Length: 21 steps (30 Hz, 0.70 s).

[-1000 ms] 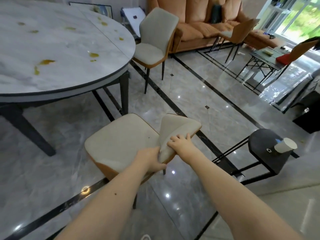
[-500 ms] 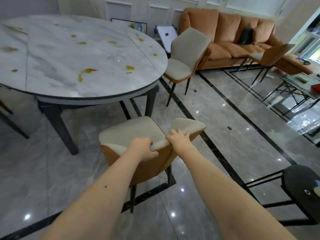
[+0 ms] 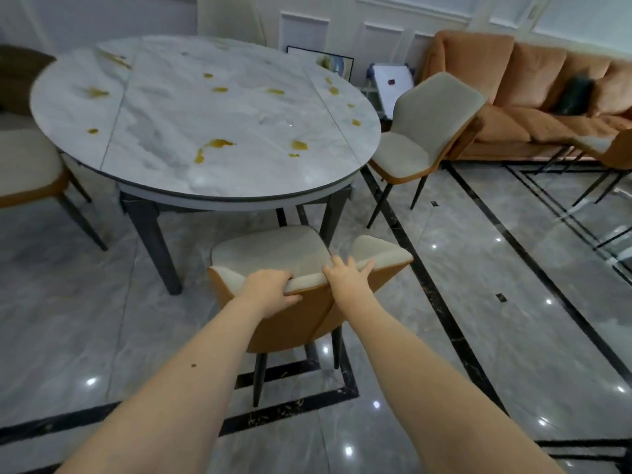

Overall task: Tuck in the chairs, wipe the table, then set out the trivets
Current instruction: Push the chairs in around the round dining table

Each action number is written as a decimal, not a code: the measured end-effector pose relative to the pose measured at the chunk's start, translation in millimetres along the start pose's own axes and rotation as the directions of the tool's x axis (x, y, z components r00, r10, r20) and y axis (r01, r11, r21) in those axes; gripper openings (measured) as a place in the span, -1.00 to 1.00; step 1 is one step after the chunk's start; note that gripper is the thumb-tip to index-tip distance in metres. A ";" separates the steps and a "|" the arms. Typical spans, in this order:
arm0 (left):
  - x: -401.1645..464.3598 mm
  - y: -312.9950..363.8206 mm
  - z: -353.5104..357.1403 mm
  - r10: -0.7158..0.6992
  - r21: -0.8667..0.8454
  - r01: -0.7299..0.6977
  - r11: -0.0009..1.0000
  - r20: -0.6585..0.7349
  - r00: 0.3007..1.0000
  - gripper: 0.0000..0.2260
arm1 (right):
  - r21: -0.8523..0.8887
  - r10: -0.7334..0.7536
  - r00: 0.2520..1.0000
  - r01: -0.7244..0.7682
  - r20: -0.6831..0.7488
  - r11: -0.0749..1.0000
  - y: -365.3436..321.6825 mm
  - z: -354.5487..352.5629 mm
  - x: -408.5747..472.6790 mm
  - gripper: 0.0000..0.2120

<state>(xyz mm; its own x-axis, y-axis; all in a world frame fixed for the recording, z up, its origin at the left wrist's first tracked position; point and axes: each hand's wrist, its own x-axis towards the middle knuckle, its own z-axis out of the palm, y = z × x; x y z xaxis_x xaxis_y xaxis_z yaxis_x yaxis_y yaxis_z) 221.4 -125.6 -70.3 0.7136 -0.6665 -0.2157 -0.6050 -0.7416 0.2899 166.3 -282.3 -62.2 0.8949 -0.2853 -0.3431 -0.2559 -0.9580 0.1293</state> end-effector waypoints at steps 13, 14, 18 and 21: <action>34.9 -44.3 0.3 -0.108 0.138 0.088 0.986 0.142 0.984 -0.64 | -0.015 -0.075 0.993 0.077 0.089 0.997 -38.6 -0.8 44.1 -0.34; 36.1 -47.7 1.7 -0.129 0.149 0.109 0.983 0.135 0.982 -0.65 | -0.010 -0.076 0.994 0.077 0.080 0.997 -43.8 -0.1 46.8 -0.34; 47.2 -60.8 -6.6 -0.193 0.146 0.173 0.974 0.140 0.971 -0.66 | -0.019 -0.075 0.995 0.077 0.068 0.997 -55.4 -9.3 61.0 -0.35; 60.6 -53.4 -13.6 -0.248 0.175 0.213 0.961 0.207 0.946 -0.62 | 0.009 -0.086 0.992 0.085 0.093 0.996 -51.3 -16.6 68.1 -0.51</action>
<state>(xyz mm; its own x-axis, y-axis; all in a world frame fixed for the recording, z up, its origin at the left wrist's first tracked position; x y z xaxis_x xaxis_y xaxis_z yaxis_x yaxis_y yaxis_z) 301.8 -125.4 -86.2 0.7520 -0.4631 -0.4691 -0.4915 -0.8681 0.0691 246.4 -252.2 -76.7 0.8755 -0.2035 -0.4383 -0.1820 -0.9791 0.0910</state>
